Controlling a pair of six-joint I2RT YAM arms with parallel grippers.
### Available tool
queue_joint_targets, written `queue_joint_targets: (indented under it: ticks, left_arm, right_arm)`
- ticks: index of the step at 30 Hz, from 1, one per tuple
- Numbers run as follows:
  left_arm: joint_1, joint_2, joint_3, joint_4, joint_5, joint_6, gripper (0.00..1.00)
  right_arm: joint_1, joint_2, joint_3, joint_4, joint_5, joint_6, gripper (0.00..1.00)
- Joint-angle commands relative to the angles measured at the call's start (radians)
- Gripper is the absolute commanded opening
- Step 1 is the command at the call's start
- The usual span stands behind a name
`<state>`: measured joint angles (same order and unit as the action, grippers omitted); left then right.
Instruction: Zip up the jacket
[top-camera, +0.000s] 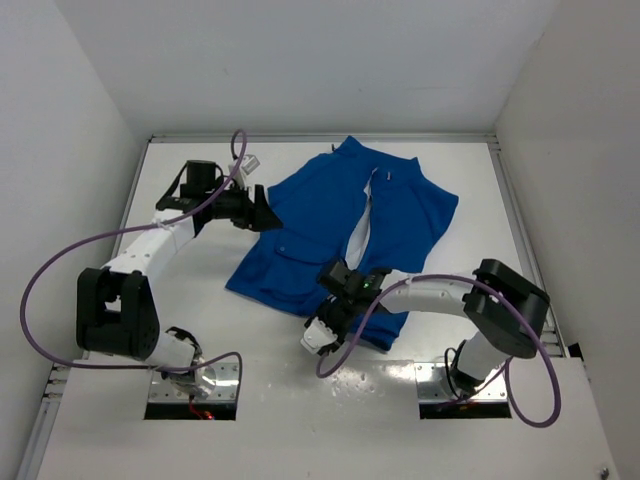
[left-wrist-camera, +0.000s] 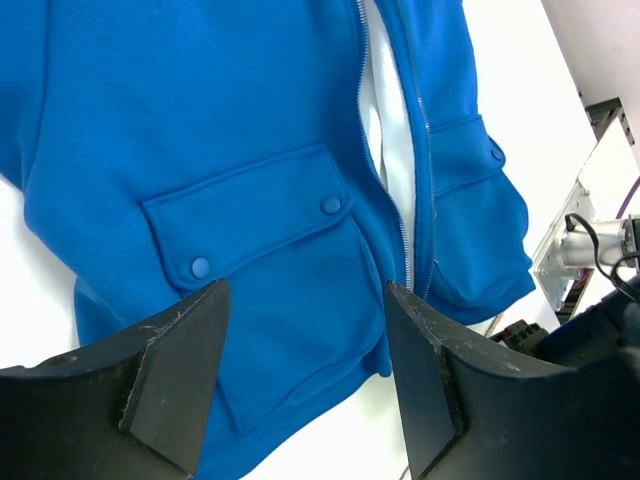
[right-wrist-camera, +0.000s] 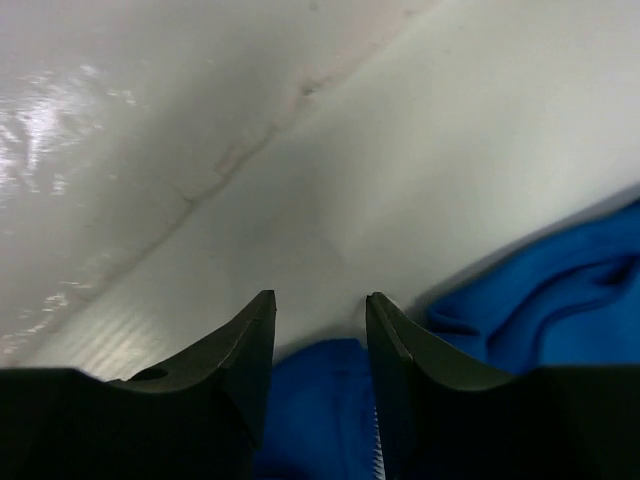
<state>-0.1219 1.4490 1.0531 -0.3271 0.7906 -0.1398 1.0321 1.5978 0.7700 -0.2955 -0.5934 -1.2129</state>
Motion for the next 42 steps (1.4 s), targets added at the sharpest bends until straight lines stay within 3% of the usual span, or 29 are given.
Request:
queue_joint_targets:
  ticks: [1, 26, 42]
  left_arm:
    - [0.018, 0.014, 0.025, 0.033, 0.021, -0.014, 0.68]
    - [0.057, 0.054, 0.016, 0.033, 0.061, -0.041, 0.69]
    - [0.067, 0.063, 0.016, 0.033, 0.070, -0.041, 0.69]
  right_arm:
    - [0.006, 0.017, 0.069, 0.000, 0.029, -0.013, 0.42]
    - [0.006, 0.277, 0.380, -0.344, 0.136, -0.102, 0.42]
    - [0.009, 0.369, 0.499, -0.436, 0.181, -0.086, 0.42]
